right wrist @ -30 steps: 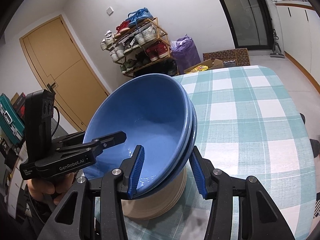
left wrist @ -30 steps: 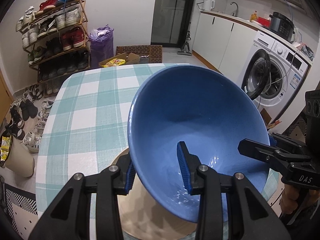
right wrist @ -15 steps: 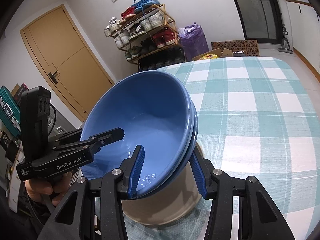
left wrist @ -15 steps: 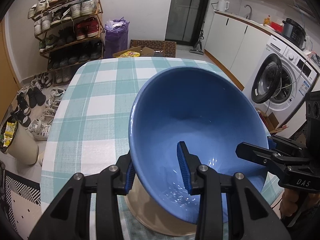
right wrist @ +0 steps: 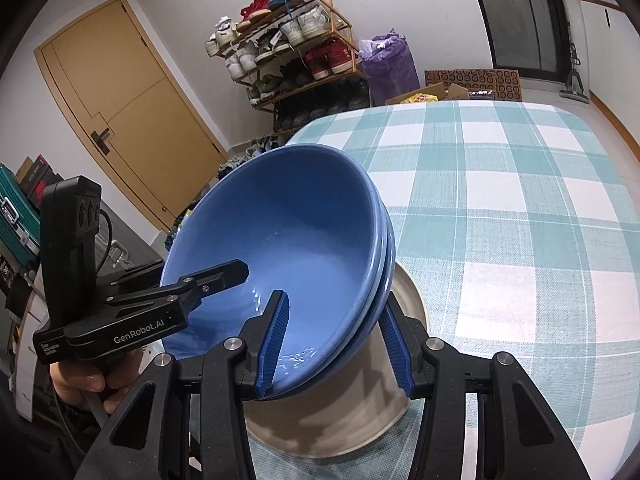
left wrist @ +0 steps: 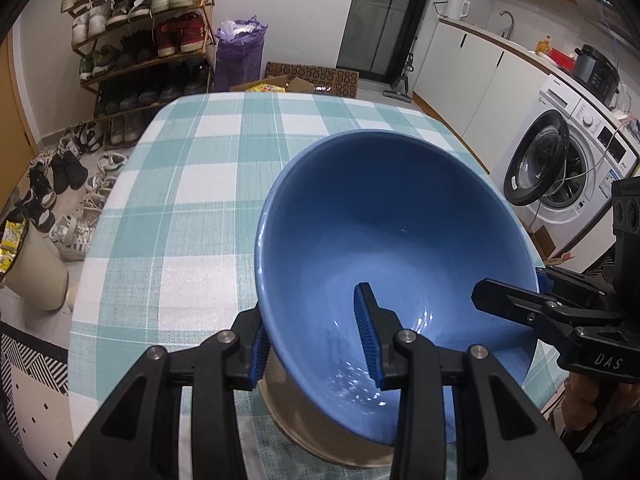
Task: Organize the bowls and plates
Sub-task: 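Lift the nested blue bowls with both grippers and carry them over the cream plates, then lower the bowl stack onto the cream plates and open both grippers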
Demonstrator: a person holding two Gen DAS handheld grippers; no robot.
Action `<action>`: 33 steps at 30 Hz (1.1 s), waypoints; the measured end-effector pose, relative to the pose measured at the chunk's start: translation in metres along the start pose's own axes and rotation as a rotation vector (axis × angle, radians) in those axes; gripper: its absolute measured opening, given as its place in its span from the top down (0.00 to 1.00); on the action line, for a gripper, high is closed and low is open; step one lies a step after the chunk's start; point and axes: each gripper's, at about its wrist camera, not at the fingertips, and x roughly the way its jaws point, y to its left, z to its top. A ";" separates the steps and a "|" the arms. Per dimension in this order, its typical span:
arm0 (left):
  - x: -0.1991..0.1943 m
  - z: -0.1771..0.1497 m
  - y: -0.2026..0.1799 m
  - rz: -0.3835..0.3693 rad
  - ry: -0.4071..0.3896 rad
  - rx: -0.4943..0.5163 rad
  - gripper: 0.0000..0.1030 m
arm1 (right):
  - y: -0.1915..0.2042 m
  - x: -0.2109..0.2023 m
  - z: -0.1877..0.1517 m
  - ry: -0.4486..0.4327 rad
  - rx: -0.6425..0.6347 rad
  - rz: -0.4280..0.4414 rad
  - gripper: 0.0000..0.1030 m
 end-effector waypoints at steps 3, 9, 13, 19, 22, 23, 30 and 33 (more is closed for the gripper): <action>0.005 -0.001 0.003 -0.005 0.007 -0.008 0.64 | -0.002 0.008 0.001 0.019 0.009 -0.010 0.53; 0.011 -0.002 0.008 -0.019 0.012 -0.023 0.64 | 0.000 0.013 0.007 0.014 -0.001 -0.030 0.53; 0.014 -0.001 0.010 -0.027 0.003 -0.030 0.64 | 0.000 0.013 0.009 0.008 -0.003 -0.043 0.53; 0.017 0.003 0.007 -0.019 0.001 -0.022 0.64 | -0.002 0.014 0.011 0.008 0.000 -0.048 0.53; 0.018 0.003 0.009 -0.024 0.001 -0.022 0.64 | -0.003 0.013 0.011 0.005 0.003 -0.049 0.53; 0.018 0.003 0.009 -0.026 0.001 -0.023 0.64 | -0.003 0.012 0.010 0.005 0.002 -0.049 0.53; 0.015 0.001 0.011 -0.027 -0.004 -0.026 0.59 | -0.005 0.012 0.010 0.001 -0.009 -0.039 0.53; 0.007 0.001 0.010 -0.014 -0.034 -0.018 0.50 | -0.004 0.008 0.009 -0.011 -0.027 -0.034 0.48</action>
